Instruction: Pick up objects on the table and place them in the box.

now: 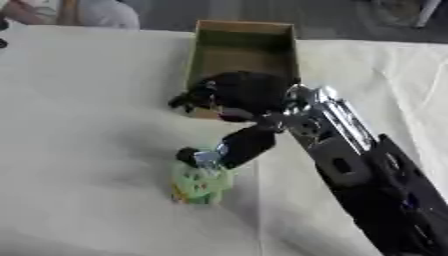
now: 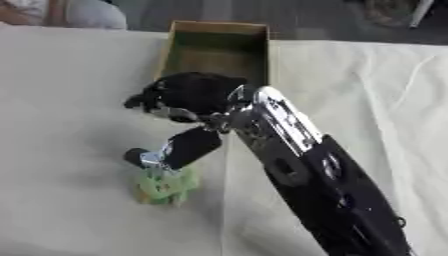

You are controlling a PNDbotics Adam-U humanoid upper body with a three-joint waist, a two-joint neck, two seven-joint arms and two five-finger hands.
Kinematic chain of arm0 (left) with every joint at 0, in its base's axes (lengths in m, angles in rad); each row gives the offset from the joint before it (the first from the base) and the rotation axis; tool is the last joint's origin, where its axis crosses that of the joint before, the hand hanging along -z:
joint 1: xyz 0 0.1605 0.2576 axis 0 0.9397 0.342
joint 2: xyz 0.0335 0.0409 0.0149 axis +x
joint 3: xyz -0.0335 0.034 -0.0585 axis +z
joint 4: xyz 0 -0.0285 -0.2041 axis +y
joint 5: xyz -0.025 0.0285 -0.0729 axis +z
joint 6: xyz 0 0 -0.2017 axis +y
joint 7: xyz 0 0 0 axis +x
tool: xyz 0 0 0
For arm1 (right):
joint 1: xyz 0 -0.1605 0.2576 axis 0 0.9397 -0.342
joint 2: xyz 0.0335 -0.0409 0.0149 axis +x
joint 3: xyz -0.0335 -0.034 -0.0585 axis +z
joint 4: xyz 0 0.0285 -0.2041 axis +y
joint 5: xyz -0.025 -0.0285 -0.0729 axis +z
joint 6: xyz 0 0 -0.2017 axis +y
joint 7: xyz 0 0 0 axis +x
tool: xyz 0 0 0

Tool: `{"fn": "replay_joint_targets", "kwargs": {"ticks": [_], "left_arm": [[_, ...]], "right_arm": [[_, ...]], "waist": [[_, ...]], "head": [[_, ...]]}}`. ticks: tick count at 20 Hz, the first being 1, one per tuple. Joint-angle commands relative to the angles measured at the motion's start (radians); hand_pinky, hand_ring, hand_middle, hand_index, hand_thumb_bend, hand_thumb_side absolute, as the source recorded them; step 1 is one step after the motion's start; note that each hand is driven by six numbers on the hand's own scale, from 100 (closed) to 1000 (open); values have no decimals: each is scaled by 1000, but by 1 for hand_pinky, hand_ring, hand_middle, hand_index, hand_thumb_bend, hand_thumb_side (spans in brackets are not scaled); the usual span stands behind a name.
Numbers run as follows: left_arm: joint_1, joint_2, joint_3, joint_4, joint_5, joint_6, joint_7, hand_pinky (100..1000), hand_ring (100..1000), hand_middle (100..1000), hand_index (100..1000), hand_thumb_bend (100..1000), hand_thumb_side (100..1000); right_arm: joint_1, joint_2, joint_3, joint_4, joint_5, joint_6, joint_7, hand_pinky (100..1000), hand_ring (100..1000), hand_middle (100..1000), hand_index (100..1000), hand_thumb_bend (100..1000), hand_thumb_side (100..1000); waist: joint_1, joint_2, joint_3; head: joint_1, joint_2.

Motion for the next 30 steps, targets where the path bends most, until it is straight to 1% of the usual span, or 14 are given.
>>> {"fn": "replay_joint_targets", "kwargs": {"ticks": [1, 2, 3, 4, 7, 14, 18, 20, 21, 23, 25, 27, 30], "left_arm": [[-5, 19, 13, -13, 6, 3, 4, 597, 684, 639, 893, 100, 1000], [-5, 19, 13, -13, 5, 3, 2, 597, 684, 639, 893, 100, 1000], [-5, 19, 12, -13, 5, 3, 0, 597, 684, 639, 893, 100, 1000], [-6, 18, 12, -13, 5, 3, -1, 597, 684, 639, 893, 100, 1000], [-7, 16, 12, -13, 6, 4, -6, 597, 684, 639, 893, 100, 1000], [-7, 10, 12, -13, 8, 4, -8, 596, 683, 638, 892, 100, 1000], [-8, 5, 11, -13, 8, 3, -13, 595, 682, 637, 892, 100, 1000], [-7, 2, 11, -13, 7, 4, -17, 594, 682, 636, 892, 100, 1000], [-7, 0, 11, -13, 7, 5, -19, 594, 682, 636, 892, 100, 1000], [-7, -4, 11, -13, 6, 5, -22, 593, 681, 635, 892, 100, 1000], [-7, -6, 11, -13, 7, 6, -23, 592, 681, 634, 891, 100, 1000], [-8, -9, 12, -13, 7, 7, -23, 591, 681, 634, 891, 100, 1000], [-8, -14, 13, -13, 7, 10, -26, 589, 680, 633, 890, 100, 1000]], "right_arm": [[-25, -16, -6, 0, -20, -11, 52, 877, 915, 768, 1000, 666, 1000], [-29, -16, -6, 2, -22, -13, 70, 876, 915, 768, 1000, 689, 1000], [-33, -16, -7, 5, -23, -13, 87, 877, 916, 769, 1000, 738, 987], [-35, -15, -7, 9, -23, -12, 105, 879, 918, 772, 1000, 762, 952], [-39, -11, -6, 28, -22, -9, 138, 885, 925, 784, 1000, 780, 886], [-33, -6, 3, 86, 14, -22, 143, 890, 931, 799, 1000, 783, 831], [-30, -3, 18, 124, 48, -37, 143, 892, 933, 806, 1000, 758, 786], [-28, -2, 26, 143, 59, -46, 143, 894, 935, 810, 1000, 726, 759], [-26, -2, 29, 150, 63, -50, 143, 895, 935, 813, 1000, 686, 720], [-22, -3, 34, 167, 73, -57, 143, 897, 937, 817, 1000, 636, 658], [-19, -3, 38, 181, 79, -65, 143, 897, 936, 819, 1000, 625, 651], [-19, -2, 37, 189, 81, -68, 143, 895, 933, 813, 1000, 611, 666], [-18, 0, 34, 190, 84, -62, 143, 889, 924, 785, 1000, 593, 660]], "waist": [[2, -18, 0], [1, -18, -1], [0, -18, -1], [-1, -18, -1], [-2, -17, 1], [-3, -13, 7], [-3, -9, 9], [-3, -7, 11], [-3, -5, 12], [-2, -2, 14], [-2, 0, 15], [-1, 2, 15], [-1, 6, 16]], "head": [[4, 1], [4, 1], [4, 1], [4, 0], [4, -2], [1, -3], [-4, -4], [-7, -5], [-8, -5], [-9, -7], [-10, -7], [-11, -7], [-11, -9]]}}
